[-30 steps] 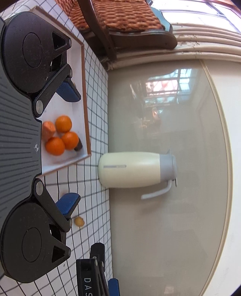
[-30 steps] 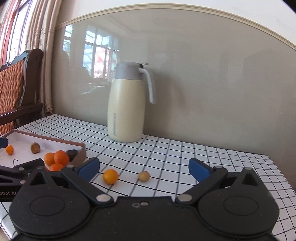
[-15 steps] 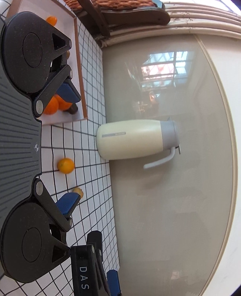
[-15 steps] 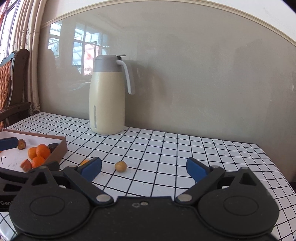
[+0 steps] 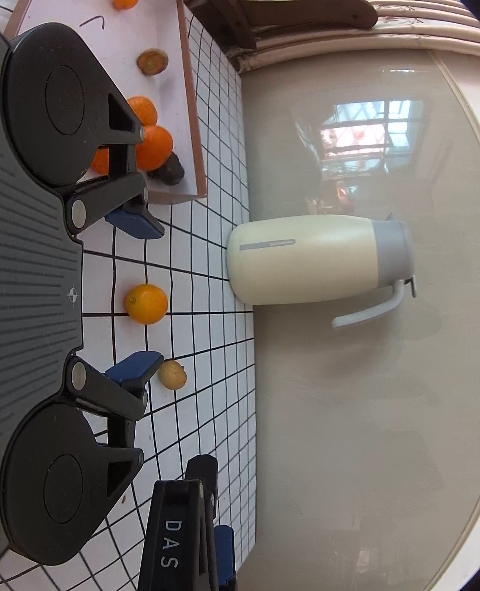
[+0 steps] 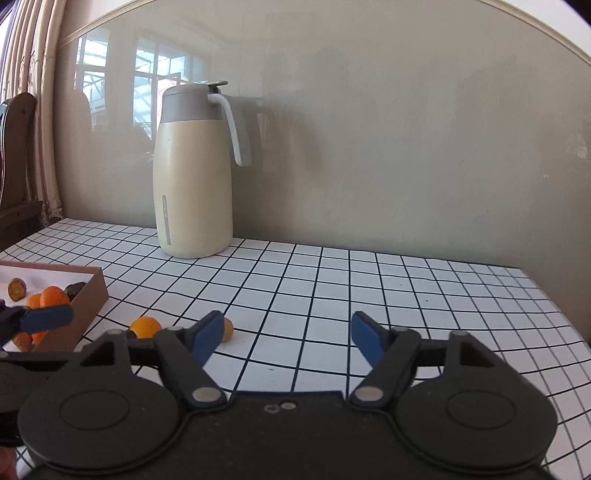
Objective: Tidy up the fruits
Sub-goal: 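Move both open tools back toward the remaining fruits on the table, then grasp a small orange with the left tool while the right tool grasps a brown fruit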
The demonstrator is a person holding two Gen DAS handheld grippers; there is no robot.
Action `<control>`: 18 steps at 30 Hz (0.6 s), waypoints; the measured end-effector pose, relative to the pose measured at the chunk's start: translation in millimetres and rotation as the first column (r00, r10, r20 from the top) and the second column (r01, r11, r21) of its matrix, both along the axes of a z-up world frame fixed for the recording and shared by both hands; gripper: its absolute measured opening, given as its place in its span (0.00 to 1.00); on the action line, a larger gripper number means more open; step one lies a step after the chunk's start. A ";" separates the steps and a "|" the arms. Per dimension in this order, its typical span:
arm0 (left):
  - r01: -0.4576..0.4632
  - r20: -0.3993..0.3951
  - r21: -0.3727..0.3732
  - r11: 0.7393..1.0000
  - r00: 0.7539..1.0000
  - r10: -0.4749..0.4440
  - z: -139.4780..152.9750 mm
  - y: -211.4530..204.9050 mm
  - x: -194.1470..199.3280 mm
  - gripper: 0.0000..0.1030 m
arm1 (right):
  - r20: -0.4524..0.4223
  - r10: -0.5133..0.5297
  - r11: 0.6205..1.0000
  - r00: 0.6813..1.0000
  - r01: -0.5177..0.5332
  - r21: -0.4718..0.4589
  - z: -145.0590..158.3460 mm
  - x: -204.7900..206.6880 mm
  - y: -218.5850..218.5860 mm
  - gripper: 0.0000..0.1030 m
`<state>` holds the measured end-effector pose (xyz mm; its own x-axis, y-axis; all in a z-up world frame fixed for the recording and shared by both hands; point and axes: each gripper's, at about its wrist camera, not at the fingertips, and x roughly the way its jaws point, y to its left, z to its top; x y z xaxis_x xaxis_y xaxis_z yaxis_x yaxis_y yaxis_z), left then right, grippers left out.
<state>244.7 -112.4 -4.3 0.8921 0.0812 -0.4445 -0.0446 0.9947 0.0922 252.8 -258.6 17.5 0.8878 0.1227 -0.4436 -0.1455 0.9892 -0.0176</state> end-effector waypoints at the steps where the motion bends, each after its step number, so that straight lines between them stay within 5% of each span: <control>1: -0.005 -0.002 -0.003 1.000 1.000 0.005 -1.4 -1.5 2.2 0.63 | -0.001 0.003 1.000 1.000 -0.003 0.006 -1.6 2.9 0.1 0.61; 6: -0.046 -0.030 -0.025 0.999 0.999 0.045 -11.1 -2.8 14.4 0.61 | -0.031 0.030 0.999 0.999 -0.030 0.023 -11.7 19.1 6.4 0.48; 18: -0.089 -0.110 -0.066 0.994 0.991 0.082 -26.9 -3.4 40.4 0.42 | -0.078 0.055 0.998 0.995 -0.052 0.045 -29.9 42.4 10.7 0.43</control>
